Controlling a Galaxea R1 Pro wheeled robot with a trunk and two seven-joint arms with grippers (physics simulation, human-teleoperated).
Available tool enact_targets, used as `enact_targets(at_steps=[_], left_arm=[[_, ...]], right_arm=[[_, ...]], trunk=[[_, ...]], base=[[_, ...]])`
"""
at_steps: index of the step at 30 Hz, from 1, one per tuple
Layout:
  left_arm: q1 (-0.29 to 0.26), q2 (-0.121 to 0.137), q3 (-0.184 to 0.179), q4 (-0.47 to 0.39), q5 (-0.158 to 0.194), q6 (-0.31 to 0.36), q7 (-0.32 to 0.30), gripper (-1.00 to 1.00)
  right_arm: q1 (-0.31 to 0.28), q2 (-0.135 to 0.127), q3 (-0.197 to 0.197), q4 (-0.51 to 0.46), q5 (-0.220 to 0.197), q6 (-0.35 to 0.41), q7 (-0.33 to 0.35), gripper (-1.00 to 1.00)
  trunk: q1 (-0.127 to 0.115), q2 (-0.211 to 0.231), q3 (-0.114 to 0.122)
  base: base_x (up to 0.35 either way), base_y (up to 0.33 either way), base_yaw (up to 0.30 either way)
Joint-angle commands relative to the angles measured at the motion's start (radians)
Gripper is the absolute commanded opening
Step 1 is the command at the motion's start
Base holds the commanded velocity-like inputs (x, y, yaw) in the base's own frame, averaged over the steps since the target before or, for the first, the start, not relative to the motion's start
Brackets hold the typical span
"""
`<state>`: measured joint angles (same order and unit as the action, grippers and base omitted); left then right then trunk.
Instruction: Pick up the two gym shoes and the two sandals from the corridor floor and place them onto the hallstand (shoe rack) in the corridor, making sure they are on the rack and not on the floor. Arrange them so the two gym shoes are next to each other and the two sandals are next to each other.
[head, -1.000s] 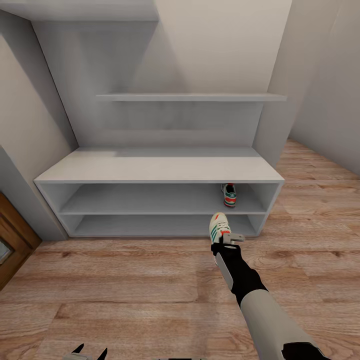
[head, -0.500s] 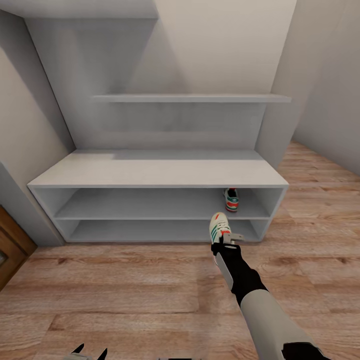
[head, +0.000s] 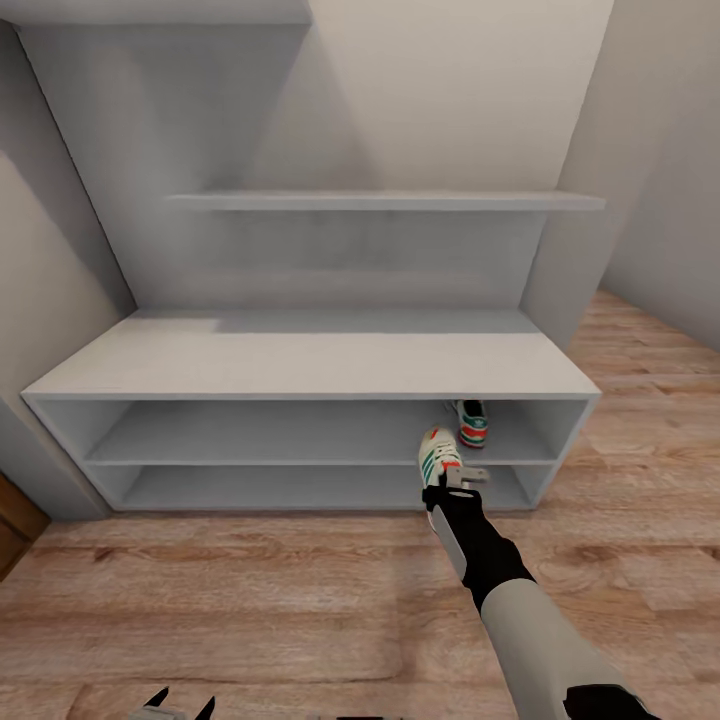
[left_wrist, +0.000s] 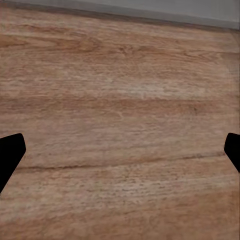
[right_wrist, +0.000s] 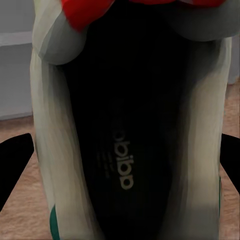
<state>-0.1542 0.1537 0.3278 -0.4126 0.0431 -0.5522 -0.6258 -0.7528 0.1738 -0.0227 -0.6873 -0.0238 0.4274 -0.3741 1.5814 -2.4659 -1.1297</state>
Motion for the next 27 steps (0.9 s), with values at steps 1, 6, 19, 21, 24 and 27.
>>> enact_targets(at_steps=[1, 6, 19, 21, 24, 27], left_arm=[[-0.001, 0.0, 0.005, 0.001, 0.004, 0.001, -0.011, 1.0], [-0.001, 0.0, 0.005, 0.001, 0.004, 0.001, -0.01, 1.0], [-0.001, 0.0, 0.004, 0.001, 0.001, 0.0, -0.011, 1.0], [-0.001, 0.0, 0.004, 0.001, 0.001, 0.0, -0.011, 1.0], [-0.001, 0.0, 0.005, 0.001, 0.001, 0.0, -0.011, 1.0], [-0.001, 0.0, 0.005, 0.001, 0.001, 0.0, -0.011, 1.0]], right_arm=[[0.0, 0.001, -0.002, -0.001, -0.002, 0.005, -0.003, -1.0], [0.0, 0.001, -0.002, -0.001, -0.002, 0.004, -0.003, -1.0], [0.0, 0.001, -0.002, -0.007, -0.002, 0.004, -0.002, -1.0], [0.0, 0.001, -0.002, -0.008, -0.002, 0.004, -0.002, -1.0], [0.0, 0.001, -0.002, -0.009, -0.002, 0.005, -0.002, -1.0], [0.0, 0.001, -0.002, -0.008, -0.002, 0.005, -0.002, -1.0]], trunk=[[0.0, 0.0, -0.001], [0.0, 0.0, -0.001], [0.0, 0.0, -0.001], [0.0, 0.0, -0.001], [0.0, 0.0, -0.001], [0.0, 0.0, -0.001]], base=[[0.099, 0.0, 0.0], [0.036, 0.0, 0.0], [0.195, 0.0, 0.0], [0.331, 0.0, 0.0], [0.335, 0.0, 0.0], [0.308, 0.0, 0.0]])
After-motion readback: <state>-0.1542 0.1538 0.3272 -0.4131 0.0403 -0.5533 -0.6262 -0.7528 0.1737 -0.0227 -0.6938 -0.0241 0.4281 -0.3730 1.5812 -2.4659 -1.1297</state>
